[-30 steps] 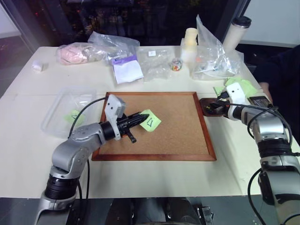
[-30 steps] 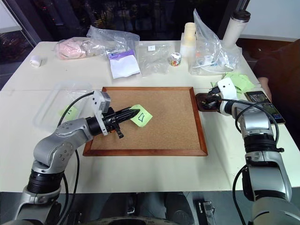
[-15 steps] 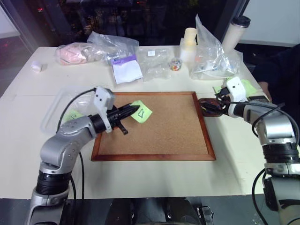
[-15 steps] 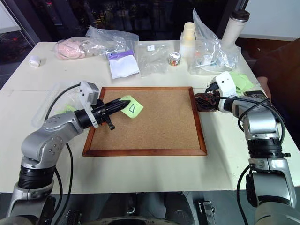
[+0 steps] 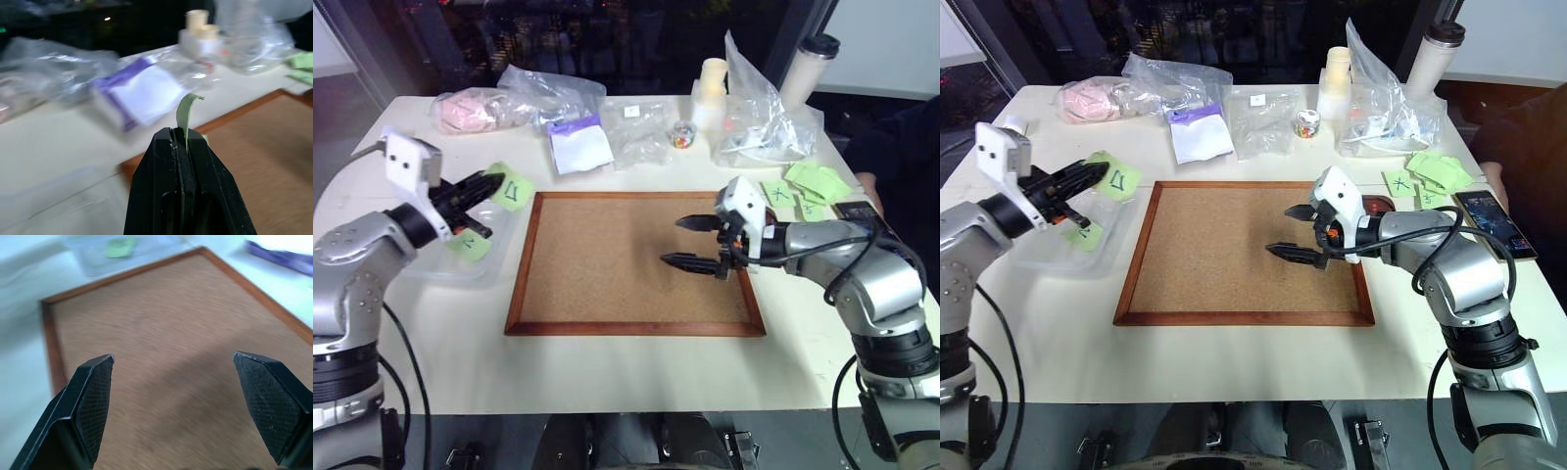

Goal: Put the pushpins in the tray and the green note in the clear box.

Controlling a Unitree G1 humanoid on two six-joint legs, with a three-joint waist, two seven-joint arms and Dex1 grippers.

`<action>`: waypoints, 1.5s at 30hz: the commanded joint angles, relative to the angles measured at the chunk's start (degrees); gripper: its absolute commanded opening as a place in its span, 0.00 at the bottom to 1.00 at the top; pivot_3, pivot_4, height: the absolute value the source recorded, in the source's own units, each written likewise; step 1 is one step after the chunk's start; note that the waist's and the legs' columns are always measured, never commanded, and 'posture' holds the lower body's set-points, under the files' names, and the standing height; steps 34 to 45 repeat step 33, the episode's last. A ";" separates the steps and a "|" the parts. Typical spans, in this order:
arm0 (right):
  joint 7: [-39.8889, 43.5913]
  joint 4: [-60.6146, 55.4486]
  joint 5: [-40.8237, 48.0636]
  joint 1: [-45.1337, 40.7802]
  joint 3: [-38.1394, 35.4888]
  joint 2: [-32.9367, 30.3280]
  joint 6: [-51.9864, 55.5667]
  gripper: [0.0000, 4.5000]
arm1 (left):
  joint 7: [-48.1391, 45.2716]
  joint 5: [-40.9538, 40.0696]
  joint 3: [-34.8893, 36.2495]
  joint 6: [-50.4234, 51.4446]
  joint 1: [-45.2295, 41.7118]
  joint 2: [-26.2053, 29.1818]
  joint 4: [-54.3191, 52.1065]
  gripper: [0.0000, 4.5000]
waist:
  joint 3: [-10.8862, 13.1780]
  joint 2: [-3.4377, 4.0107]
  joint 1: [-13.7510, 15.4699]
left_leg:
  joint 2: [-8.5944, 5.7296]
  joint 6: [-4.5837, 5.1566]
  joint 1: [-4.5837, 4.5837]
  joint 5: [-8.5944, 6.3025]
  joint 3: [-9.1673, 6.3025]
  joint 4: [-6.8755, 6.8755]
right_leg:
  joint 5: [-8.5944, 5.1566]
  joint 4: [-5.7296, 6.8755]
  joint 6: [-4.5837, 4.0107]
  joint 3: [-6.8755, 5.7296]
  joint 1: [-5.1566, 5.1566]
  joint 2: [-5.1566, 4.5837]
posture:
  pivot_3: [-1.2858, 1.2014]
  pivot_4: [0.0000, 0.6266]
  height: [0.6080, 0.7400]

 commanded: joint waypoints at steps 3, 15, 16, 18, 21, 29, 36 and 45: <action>0.84 -2.11 0.00 -0.87 1.76 -0.14 -2.24 0.88 | 0.87 5.67 2.91 -7.95 0.73 1.78 11.02 0.00 | 0.05 -0.09 0.03 | -0.01 0.00 0.00 0.00 0.00 0.01 | 0.00 0.00 0.00 -0.04 0.01 0.01 | 0.52 0.24 1.00; -0.33 -1.59 -0.18 1.24 0.73 -1.57 -2.25 0.90 | -4.13 6.12 -0.96 -10.72 -1.16 0.63 15.09 0.87 | 0.13 -0.23 -0.07 | -0.01 0.00 -0.03 0.00 0.06 0.02 | 0.00 0.02 0.00 -0.05 -0.03 0.01 | 0.52 0.24 1.00; -0.28 -1.84 0.21 1.81 0.40 -1.83 -2.02 0.90 | -5.29 5.35 -1.04 -9.92 -0.90 0.91 14.08 0.98 | 0.13 -0.23 -0.08 | 0.00 0.00 -0.03 0.00 0.06 0.01 | 0.00 0.03 0.00 -0.05 -0.04 0.01 | 0.52 0.24 1.00; 0.02 -2.27 0.70 2.94 -0.13 -2.56 -1.79 0.90 | -7.48 3.72 -1.78 -7.61 -0.55 1.45 11.79 0.99 | 0.13 -0.23 -0.07 | 0.02 0.00 -0.03 0.00 0.07 0.01 | 0.00 0.05 0.00 -0.05 -0.05 0.00 | 0.52 0.24 1.00; 0.38 -2.78 1.19 4.78 -1.51 -4.23 -1.71 0.90 | -10.42 0.54 -3.11 -4.06 0.34 1.80 6.12 0.99 | 0.13 -0.23 -0.04 | 0.02 0.00 -0.02 0.00 0.07 0.01 | 0.00 0.06 0.00 -0.04 -0.04 -0.03 | 0.52 0.24 1.00; 3.04 -2.07 3.06 9.14 -7.47 -10.21 -2.49 0.90 | -13.24 -2.52 -10.69 -0.79 5.08 0.35 -8.35 0.99 | 0.14 -0.24 -0.05 | 0.00 0.00 -0.01 0.00 0.05 0.02 | 0.00 0.05 0.00 -0.01 -0.01 -0.07 | 0.52 0.24 1.00; 3.31 -1.21 2.89 9.33 -8.45 -11.06 -3.26 0.90 | -13.93 -1.02 -14.56 -1.98 7.19 -0.80 -10.59 0.99 | 0.14 -0.24 -0.28 | -0.01 0.00 0.03 0.00 0.07 0.02 | 0.00 0.07 0.00 0.02 -0.01 0.05 | 0.52 0.24 1.00; 3.31 -1.21 2.89 9.33 -8.45 -11.06 -3.26 0.90 | -13.93 -1.02 -14.56 -1.98 7.19 -0.80 -10.59 0.99 | 0.14 -0.24 -0.28 | -0.01 0.00 0.03 0.00 0.07 0.02 | 0.00 0.07 0.00 0.02 -0.01 0.05 | 0.52 0.24 1.00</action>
